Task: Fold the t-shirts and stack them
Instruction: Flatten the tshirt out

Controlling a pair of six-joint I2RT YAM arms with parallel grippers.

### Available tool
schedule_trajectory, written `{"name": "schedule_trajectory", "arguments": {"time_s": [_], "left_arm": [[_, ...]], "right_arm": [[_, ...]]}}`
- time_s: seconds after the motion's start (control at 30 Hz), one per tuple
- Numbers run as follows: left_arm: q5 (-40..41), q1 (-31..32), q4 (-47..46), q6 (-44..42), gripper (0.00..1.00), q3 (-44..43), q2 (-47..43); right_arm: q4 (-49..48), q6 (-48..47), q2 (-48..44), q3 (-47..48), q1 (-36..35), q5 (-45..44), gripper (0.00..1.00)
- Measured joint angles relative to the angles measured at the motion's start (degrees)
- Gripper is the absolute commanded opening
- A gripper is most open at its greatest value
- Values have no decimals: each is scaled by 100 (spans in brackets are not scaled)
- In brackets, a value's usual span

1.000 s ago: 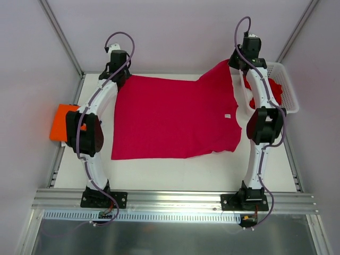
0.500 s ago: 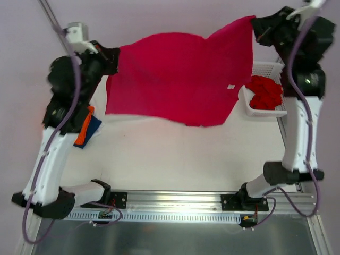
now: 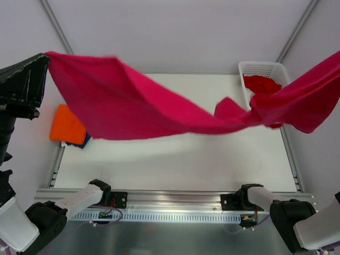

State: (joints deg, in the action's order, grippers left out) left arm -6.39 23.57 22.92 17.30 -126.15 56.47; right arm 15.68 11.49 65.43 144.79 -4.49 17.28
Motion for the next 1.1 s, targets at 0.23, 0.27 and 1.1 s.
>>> {"name": "schedule_trajectory", "arguments": {"time_s": [0.23, 0.27, 1.1], "left_arm": [[-275, 0, 503, 190, 0, 457, -645], [-264, 0, 529, 203, 0, 546, -745], [2341, -1064, -1554, 420, 0, 5029, 3794]], "right_arm": [[273, 181, 46, -531, 0, 11, 1], [308, 184, 31, -640, 0, 9, 0], [-387, -367, 4837, -3320, 286, -337, 0]]}}
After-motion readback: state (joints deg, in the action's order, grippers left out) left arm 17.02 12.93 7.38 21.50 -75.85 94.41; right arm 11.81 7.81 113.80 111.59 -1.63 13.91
